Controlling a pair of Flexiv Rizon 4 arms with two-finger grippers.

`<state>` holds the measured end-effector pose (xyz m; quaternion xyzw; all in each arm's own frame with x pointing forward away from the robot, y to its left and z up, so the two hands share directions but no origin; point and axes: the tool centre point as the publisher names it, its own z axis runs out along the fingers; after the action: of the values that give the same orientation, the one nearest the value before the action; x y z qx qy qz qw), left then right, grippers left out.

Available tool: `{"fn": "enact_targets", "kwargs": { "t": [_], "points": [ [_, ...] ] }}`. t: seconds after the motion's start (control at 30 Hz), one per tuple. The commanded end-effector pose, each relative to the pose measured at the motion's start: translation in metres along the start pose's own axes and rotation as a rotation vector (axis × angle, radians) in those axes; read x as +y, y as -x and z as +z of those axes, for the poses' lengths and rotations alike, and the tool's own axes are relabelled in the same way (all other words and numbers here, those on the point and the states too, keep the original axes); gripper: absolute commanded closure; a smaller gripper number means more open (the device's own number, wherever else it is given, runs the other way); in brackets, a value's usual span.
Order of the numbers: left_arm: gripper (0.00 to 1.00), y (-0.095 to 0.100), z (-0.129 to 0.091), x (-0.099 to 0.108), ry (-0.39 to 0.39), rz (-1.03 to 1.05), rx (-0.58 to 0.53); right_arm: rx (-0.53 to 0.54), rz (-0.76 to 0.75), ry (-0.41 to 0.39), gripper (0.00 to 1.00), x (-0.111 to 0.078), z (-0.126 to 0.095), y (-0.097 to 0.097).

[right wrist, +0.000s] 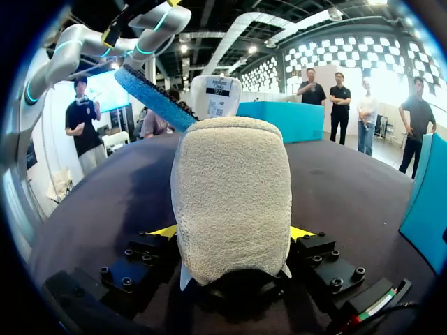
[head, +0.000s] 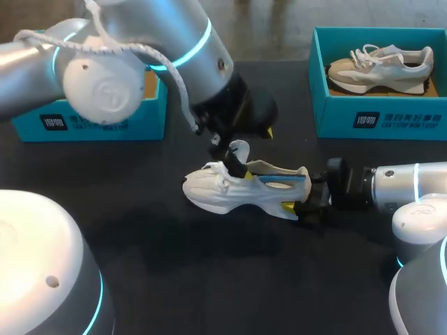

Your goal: Take the shoe out of the shoebox, open the shoe tongue, remove and reinsert the insole, then place the shoe into the shoebox

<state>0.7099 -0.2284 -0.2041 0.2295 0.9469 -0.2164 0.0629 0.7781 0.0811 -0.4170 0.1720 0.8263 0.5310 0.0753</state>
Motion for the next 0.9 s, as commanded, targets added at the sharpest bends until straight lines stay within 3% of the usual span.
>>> {"fn": "enact_targets", "kwargs": {
  "t": [0.03, 0.17, 0.3, 0.6, 0.77, 0.9],
  "points": [
    [0.00, 0.002, 0.020, -0.001, 0.011, 0.003, 0.000, -0.001, 0.001, -0.005, 1.00, 0.001, 0.000, -0.001],
    [0.00, 0.004, 0.031, 0.004, 0.038, -0.007, -0.010, -0.001, 0.001, -0.005, 1.00, 0.001, 0.000, -0.001],
    [0.14, 0.007, 0.043, 0.010, 0.053, -0.010, -0.009, -0.001, 0.001, -0.005, 1.00, 0.001, 0.000, -0.001],
    [0.15, 0.013, 0.069, 0.021, 0.085, -0.017, -0.004, -0.001, 0.001, -0.005, 1.00, 0.001, 0.000, -0.001],
    [0.29, 0.013, 0.078, 0.026, 0.116, -0.008, -0.016, -0.001, 0.001, -0.005, 1.00, 0.001, 0.000, -0.001],
    [0.27, 0.015, 0.087, 0.029, 0.135, -0.007, -0.025, -0.001, 0.001, -0.005, 1.00, 0.001, 0.000, -0.001]
  ]
}}
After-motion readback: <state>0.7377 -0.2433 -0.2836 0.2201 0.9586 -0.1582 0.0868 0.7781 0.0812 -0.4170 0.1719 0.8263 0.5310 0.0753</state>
